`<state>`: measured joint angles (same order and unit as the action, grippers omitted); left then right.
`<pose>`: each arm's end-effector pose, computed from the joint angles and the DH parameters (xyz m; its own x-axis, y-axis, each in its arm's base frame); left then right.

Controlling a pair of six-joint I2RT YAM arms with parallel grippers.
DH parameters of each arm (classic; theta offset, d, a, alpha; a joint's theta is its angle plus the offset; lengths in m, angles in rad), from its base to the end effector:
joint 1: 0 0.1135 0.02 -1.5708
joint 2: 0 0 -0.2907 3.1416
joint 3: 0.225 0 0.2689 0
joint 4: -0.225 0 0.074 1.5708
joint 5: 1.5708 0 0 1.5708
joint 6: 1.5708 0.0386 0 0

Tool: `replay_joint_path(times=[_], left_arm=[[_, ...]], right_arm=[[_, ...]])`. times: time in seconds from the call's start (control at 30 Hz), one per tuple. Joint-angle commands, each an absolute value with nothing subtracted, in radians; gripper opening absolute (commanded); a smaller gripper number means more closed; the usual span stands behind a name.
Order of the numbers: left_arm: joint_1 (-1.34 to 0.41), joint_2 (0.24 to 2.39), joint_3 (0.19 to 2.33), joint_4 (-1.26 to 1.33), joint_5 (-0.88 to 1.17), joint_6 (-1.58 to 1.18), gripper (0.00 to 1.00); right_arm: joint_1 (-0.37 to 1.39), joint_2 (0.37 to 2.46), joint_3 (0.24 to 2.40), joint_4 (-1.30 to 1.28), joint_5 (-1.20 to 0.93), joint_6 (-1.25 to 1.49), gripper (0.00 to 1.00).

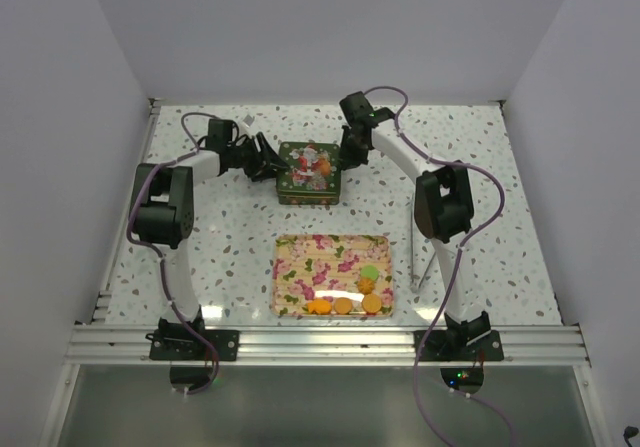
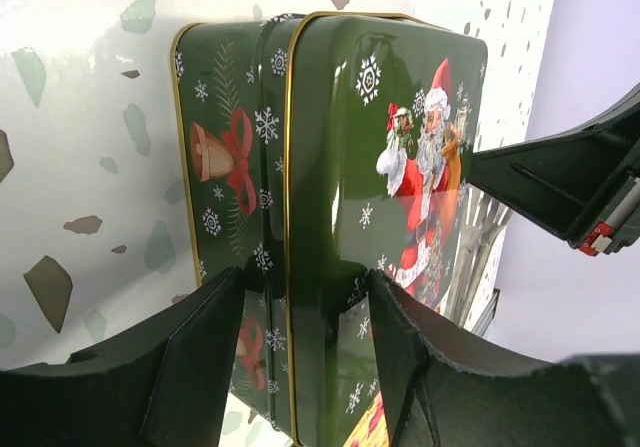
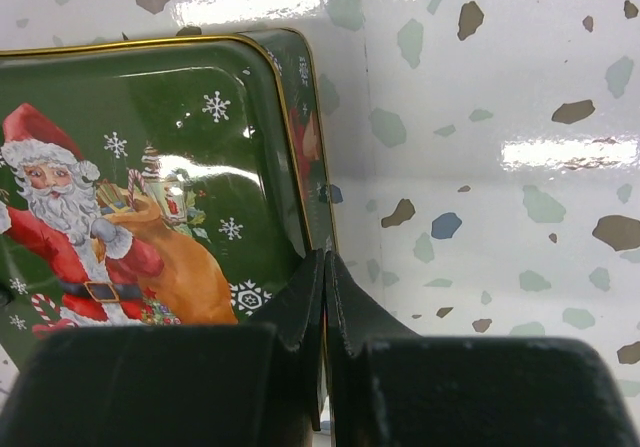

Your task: Pack the cookies

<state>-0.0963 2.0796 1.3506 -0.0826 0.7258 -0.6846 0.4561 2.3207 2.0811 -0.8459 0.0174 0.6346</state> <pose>0.4633 -0.0705 0.1629 -0.8924 -0.3890 -0.2288 -0.0486 0.5868 -0.8083 0.4847 0.2370 0.2227 -0.8963 0.2206 -0.3848 0.1220 0.9567 0.2642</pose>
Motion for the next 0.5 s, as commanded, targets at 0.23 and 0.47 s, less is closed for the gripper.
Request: replay_joint_path(times=[0.23,0.47], left_arm=[[-0.109,2.095,1.376,-0.058,0.772,-0.661,0.51],[-0.109,2.117,1.370,-0.084,0.756,-0.647,0.30]], right_arm=[[0.502,2.319,2.117,-0.821,-0.038,0.692,0.00],[0.502,2.312,2.105,-0.818,-0.032,0.696,0.00]])
